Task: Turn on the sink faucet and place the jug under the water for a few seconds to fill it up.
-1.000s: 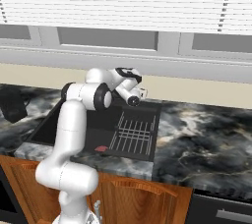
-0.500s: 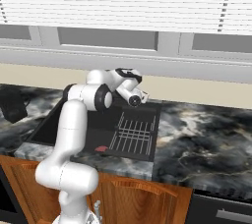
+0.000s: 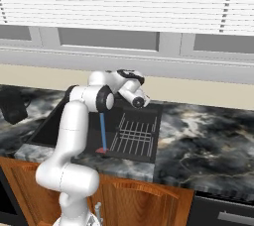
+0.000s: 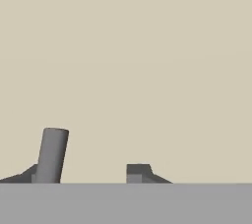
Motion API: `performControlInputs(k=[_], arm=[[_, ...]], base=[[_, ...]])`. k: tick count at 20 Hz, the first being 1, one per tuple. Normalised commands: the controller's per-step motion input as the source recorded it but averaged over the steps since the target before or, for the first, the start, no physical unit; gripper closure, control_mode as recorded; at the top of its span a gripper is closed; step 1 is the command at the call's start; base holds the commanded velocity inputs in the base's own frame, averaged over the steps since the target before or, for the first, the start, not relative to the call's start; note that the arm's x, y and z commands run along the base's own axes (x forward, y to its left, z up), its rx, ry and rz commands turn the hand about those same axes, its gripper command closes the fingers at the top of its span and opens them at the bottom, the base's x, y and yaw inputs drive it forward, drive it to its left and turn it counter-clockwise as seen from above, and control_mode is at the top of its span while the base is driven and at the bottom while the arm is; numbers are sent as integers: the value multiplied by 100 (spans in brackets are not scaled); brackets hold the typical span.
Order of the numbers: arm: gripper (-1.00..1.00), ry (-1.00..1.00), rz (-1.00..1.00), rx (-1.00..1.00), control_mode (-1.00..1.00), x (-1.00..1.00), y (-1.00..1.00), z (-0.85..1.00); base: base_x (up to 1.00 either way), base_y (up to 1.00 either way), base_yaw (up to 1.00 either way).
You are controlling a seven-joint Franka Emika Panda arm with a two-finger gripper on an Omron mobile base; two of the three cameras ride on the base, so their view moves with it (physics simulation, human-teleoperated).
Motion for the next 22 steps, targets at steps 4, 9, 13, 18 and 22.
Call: performControlInputs(k=[4,9,13,18,22], arm=[[-100,8,-1,4,-100,0,-26,-42],[-100,0,-5,0,-100,-25,-45,8],[-100,-5,-1,0,-100,-45,-58,74],[-100,-7,0,-4,-100,-45,-49,91],[-100,-15,0,-10,-100,-83,-11,83]], base=[[0,0,0],[0,0,0],[0,0,0],[0,0,0],[0,0,0]])
